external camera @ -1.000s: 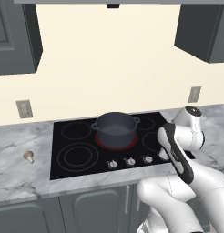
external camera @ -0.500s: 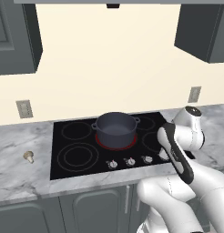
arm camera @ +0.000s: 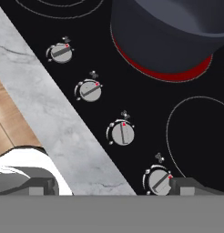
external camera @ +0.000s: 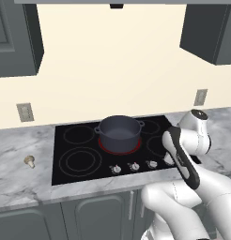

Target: Turn on the burner for the pot on the stove. Wait thirty seconds for the pot to heat up. Then add the mushroom to the pot.

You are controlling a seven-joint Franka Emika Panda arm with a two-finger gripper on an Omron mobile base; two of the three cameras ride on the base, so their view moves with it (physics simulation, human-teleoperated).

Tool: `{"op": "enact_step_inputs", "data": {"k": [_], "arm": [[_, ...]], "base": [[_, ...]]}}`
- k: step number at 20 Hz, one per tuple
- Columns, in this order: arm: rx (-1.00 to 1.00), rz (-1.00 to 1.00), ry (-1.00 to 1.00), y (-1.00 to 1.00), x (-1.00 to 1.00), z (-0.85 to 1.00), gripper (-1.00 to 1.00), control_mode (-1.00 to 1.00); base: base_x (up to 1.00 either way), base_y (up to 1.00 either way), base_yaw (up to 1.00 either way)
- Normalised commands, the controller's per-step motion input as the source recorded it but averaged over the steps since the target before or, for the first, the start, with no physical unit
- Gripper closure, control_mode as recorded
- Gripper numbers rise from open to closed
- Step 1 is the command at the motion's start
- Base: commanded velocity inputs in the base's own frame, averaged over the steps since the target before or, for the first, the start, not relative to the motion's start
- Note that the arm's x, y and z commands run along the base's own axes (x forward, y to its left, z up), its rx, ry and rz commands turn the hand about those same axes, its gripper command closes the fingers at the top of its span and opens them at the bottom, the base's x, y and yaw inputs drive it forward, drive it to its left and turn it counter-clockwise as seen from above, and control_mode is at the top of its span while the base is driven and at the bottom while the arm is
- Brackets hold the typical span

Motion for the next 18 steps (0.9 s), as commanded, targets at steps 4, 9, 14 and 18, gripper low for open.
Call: {"op": "enact_step_inputs", "data": {"k": [4,9,14,18], "arm": [[0.0,0.0,0.0,0.0,0.0,0.0,-1.0,-1.0],[0.0,0.0,0.0,0.0,0.0,0.0,-1.0,-1.0],[0.0,0.0,0.0,0.0,0.0,0.0,-1.0,-1.0],[0.0,0.0,0.0,0.0,0.0,0.0,-1.0,-1.0]], "base": [[0.0,0.0,0.0],[0.0,0.0,0.0],[0.0,0.0,0.0],[0.0,0.0,0.0]]}}
